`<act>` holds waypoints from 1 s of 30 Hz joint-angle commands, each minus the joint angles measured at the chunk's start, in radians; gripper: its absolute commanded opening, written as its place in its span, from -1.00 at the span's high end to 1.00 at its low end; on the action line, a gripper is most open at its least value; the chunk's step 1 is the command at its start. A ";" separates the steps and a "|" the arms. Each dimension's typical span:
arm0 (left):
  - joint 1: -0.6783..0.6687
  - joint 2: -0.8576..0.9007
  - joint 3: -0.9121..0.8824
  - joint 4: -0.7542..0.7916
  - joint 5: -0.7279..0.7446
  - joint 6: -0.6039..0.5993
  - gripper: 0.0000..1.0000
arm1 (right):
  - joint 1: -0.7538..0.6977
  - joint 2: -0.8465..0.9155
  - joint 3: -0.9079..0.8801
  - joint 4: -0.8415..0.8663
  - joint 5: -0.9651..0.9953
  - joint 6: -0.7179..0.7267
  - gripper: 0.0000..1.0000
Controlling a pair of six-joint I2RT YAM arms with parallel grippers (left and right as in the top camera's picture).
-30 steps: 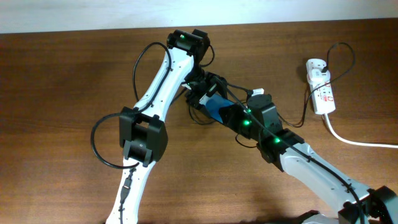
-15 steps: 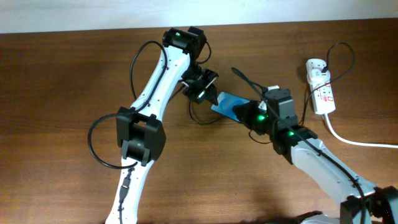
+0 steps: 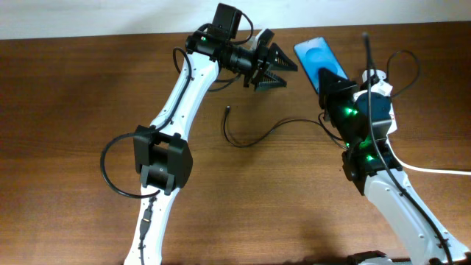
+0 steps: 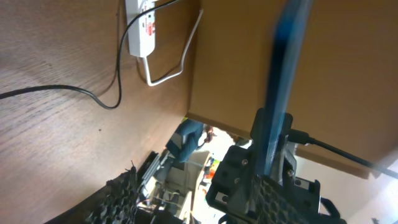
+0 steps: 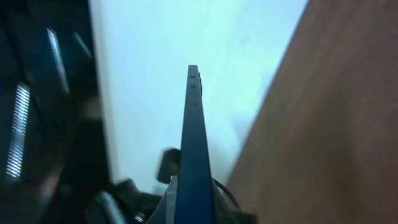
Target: Plug charger to phone and switch on socket
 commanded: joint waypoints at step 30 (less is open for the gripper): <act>-0.063 -0.010 0.008 0.351 -0.089 -0.404 0.91 | 0.169 0.143 0.065 0.095 0.277 0.193 0.92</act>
